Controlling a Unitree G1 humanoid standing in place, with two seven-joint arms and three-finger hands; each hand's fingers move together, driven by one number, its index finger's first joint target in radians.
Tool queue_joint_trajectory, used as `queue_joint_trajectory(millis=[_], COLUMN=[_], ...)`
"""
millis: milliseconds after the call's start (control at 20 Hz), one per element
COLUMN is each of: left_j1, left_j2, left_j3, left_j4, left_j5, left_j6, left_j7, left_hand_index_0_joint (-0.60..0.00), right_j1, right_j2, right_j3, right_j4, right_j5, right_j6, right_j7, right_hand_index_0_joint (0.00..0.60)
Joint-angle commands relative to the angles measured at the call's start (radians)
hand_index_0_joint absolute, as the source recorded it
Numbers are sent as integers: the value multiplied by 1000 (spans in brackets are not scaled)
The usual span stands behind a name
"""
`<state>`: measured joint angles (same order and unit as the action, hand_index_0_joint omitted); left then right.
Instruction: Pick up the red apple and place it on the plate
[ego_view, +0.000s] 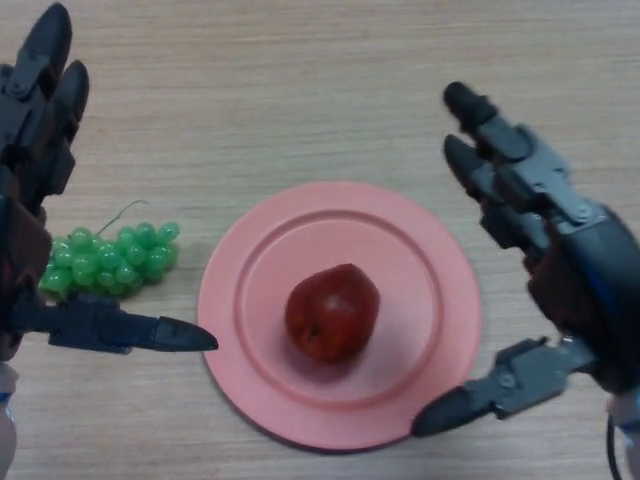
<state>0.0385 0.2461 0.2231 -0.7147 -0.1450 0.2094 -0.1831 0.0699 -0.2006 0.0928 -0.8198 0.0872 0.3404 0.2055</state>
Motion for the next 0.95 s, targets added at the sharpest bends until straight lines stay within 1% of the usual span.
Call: queue_joint_trajectory(millis=[50, 200, 300, 400, 500, 650, 750, 950], left_j1=[-28, -25, -14, -2, 8, 8, 13, 13], left_j2=[33, 30, 24, 16, 12, 15, 13, 5], left_j3=[89, 92, 80, 71, 81, 83, 83, 59], left_j4=[-66, -60, -59, -63, -55, -51, -57, -47], left_j5=[-46, -51, -38, -31, -40, -25, -25, -26], left_j6=[-81, -92, -105, -115, -128, -133, -126, -126], left_j7=[3, 13, 16, 5, -1, -6, -19, -8], left_hand_index_0_joint=[0, 0, 0, 0, 0, 0, 0, 0], right_j1=[9, 36, 33, 28, 26, 26, 15, -9], right_j2=[-25, -26, -25, -24, -20, -14, -17, -24], right_j3=[-89, -128, -163, -178, -155, -102, -105, -122], right_j4=[-70, -73, -84, -77, -70, -87, -91, -98], right_j5=[48, 37, 63, 68, 31, -5, 4, -3], right_j6=[-122, -141, -146, -160, -184, -165, -145, -113], right_j7=[0, 22, 31, 33, 22, -17, -30, -28], right_hand_index_0_joint=[0, 0, 0, 0, 0, 0, 0, 0])
